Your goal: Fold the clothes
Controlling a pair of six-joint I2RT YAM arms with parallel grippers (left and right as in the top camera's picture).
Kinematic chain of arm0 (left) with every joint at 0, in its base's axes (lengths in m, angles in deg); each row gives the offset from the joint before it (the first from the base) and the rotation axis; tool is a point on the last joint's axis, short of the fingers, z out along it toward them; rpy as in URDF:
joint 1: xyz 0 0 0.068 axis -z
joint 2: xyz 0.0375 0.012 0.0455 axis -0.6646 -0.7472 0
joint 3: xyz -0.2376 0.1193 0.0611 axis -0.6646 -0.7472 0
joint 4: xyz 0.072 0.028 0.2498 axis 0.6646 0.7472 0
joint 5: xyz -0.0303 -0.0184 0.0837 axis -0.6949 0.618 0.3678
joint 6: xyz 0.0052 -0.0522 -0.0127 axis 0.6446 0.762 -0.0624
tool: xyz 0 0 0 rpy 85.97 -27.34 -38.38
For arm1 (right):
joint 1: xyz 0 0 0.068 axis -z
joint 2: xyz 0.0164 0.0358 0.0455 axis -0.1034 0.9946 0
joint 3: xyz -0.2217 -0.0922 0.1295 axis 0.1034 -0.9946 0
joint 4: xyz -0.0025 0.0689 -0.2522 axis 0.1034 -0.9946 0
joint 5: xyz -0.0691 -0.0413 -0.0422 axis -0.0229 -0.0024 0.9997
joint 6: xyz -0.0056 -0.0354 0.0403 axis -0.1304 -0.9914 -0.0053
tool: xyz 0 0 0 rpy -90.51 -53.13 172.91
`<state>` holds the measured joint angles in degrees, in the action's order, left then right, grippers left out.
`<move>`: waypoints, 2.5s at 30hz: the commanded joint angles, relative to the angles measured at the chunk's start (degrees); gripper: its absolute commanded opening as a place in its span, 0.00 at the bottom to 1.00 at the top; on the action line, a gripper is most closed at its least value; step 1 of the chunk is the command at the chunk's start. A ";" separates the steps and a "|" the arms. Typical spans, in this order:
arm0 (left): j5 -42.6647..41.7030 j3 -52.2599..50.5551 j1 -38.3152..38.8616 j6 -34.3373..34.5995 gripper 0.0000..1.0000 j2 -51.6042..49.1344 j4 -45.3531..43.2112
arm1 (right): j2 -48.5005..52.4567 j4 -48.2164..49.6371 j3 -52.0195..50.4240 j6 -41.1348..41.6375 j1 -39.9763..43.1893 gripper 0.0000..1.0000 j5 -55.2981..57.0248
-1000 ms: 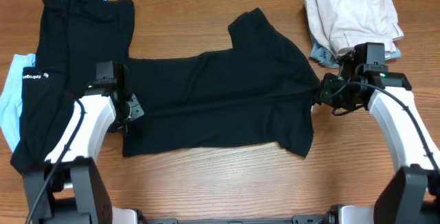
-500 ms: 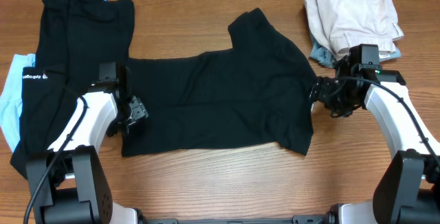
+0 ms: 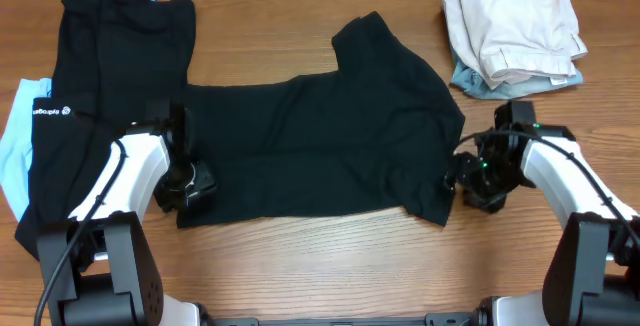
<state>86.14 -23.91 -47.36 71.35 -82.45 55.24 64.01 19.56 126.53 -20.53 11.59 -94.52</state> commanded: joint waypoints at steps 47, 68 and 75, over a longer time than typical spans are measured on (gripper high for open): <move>1.09 -11.17 1.22 -0.48 0.04 -0.44 -16.15 | -0.48 8.33 5.68 -4.79 4.17 0.04 13.88; 4.72 -4.35 1.25 -2.27 0.04 -0.35 -0.63 | -1.44 -5.99 16.96 -9.33 4.04 0.67 2.62; -1.16 4.72 1.25 -8.28 0.29 0.04 4.92 | -3.65 -9.77 20.65 -9.35 0.26 0.71 -0.98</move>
<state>87.45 -22.78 -45.86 66.28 -82.67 59.29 62.07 10.36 146.16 -29.60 13.90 -93.32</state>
